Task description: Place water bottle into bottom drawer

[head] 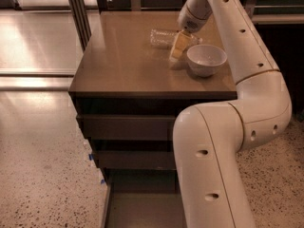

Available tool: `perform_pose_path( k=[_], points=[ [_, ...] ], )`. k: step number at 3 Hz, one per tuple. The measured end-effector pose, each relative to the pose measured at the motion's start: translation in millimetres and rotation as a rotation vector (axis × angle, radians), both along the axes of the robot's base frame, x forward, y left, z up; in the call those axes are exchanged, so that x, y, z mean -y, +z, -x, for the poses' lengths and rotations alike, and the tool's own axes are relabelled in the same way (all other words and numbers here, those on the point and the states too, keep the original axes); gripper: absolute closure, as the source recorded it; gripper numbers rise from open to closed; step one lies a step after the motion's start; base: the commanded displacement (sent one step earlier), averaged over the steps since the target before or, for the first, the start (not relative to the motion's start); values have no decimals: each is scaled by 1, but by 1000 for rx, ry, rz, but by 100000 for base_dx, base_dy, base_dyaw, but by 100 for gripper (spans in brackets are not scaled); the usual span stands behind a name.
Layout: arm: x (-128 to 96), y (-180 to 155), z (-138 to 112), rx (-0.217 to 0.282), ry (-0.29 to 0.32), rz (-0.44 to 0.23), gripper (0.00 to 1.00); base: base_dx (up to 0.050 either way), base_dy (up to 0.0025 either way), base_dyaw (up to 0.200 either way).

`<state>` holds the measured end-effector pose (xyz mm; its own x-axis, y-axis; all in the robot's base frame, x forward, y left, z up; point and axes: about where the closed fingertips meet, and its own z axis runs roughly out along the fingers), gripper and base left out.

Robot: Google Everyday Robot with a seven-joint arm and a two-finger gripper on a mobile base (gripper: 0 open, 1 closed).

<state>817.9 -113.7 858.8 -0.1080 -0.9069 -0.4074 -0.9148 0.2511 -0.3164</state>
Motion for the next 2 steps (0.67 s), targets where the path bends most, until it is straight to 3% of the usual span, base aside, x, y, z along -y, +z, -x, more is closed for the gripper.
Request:
perform_pose_path(
  k=[1, 2],
  points=[
    [0, -3, 0, -8, -2, 3, 0, 4948, 1, -26],
    [0, -3, 0, -8, -2, 3, 0, 0, 0, 0]
  ],
)
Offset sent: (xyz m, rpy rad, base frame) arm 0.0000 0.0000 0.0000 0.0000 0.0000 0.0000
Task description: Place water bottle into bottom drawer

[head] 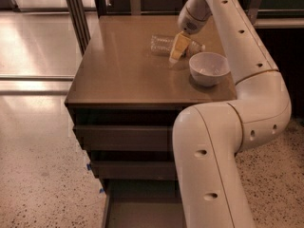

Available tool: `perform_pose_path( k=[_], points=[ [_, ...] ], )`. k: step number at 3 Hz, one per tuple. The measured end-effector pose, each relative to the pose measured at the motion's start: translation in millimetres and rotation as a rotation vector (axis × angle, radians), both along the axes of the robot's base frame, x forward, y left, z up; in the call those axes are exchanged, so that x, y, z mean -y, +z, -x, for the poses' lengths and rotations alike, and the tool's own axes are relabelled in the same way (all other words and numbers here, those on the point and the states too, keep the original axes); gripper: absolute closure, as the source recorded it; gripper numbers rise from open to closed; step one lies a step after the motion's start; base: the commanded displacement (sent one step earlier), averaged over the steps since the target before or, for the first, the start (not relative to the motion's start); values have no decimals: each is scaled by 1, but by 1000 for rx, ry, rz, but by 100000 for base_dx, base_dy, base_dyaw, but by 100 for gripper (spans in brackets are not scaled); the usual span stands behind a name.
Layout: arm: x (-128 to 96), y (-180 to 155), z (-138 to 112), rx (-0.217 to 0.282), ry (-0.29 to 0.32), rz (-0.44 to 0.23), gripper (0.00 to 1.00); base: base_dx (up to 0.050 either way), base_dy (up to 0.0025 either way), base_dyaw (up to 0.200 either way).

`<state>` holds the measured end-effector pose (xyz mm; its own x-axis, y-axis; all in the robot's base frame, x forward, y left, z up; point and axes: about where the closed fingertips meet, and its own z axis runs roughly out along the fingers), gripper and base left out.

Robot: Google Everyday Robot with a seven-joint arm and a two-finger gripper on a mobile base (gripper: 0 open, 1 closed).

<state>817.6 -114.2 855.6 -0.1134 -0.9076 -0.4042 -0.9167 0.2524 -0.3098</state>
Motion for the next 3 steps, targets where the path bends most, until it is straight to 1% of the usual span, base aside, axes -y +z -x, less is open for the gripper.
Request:
perform_pose_path(
  k=[1, 2, 3],
  points=[
    [-2, -12, 4, -50, -32, -37, 0, 0, 0, 0],
    [-3, -15, 3, -53, -34, -40, 0, 0, 0, 0],
    [-7, -31, 4, -88, -29, -45, 0, 0, 0, 0]
  ],
)
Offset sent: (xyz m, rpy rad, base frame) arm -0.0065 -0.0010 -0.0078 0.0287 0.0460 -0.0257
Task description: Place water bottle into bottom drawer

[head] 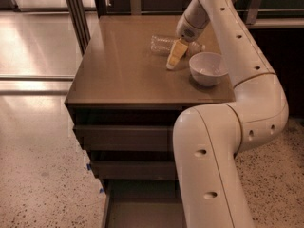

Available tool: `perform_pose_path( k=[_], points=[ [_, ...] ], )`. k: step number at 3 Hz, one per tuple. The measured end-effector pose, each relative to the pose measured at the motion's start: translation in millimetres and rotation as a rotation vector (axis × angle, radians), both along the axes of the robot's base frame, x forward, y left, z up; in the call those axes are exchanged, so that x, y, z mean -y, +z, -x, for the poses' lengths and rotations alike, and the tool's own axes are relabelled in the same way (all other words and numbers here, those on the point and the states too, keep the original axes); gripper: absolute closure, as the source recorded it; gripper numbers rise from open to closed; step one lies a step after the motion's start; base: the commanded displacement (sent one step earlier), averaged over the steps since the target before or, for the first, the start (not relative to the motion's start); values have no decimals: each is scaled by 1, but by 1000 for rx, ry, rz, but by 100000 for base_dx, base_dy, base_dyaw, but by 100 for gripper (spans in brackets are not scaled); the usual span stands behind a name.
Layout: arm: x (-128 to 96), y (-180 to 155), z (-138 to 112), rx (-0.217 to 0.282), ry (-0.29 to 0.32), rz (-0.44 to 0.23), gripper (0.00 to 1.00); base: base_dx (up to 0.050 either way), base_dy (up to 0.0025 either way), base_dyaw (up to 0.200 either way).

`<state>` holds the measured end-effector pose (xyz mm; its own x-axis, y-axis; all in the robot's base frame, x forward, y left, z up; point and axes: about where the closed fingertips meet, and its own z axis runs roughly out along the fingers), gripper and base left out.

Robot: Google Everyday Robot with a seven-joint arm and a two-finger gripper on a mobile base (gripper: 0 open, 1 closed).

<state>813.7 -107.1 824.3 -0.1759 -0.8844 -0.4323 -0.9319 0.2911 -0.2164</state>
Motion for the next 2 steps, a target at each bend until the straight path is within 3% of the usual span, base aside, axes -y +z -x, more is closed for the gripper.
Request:
perform_pose_path(
  k=[1, 2],
  points=[
    [-1, -3, 0, -7, 1, -1, 10, 0, 0, 0],
    [-1, -3, 0, -7, 1, -1, 35, 0, 0, 0]
  ],
)
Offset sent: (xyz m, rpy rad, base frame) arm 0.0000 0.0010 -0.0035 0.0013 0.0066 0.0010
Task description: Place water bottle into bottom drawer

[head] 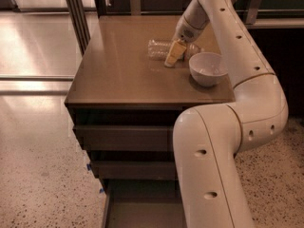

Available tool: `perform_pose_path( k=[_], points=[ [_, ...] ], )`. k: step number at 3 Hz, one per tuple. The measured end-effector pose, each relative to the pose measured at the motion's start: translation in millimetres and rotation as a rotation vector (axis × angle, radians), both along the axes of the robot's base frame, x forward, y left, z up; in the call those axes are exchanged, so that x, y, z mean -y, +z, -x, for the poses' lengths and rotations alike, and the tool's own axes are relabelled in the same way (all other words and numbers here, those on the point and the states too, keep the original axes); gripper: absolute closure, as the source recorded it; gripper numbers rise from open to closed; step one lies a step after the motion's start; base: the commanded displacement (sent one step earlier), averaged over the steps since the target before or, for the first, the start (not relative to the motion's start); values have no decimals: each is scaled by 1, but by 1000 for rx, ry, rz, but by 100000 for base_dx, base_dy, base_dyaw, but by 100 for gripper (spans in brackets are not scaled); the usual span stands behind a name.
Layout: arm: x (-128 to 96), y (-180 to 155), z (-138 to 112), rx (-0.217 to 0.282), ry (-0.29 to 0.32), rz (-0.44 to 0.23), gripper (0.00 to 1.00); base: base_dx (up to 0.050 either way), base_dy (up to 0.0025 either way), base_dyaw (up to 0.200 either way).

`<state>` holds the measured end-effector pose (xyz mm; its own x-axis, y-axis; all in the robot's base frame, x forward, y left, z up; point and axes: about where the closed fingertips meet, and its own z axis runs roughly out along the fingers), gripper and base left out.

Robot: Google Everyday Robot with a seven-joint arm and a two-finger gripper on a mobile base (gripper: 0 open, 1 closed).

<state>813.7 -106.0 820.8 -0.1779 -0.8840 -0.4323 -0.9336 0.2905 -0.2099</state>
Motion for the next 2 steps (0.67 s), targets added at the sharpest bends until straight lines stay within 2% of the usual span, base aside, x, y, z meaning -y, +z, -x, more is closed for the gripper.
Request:
perform_pose_path(
  k=[2],
  points=[
    [0, 0, 0, 0, 0, 0, 81, 0, 0, 0]
  ],
)
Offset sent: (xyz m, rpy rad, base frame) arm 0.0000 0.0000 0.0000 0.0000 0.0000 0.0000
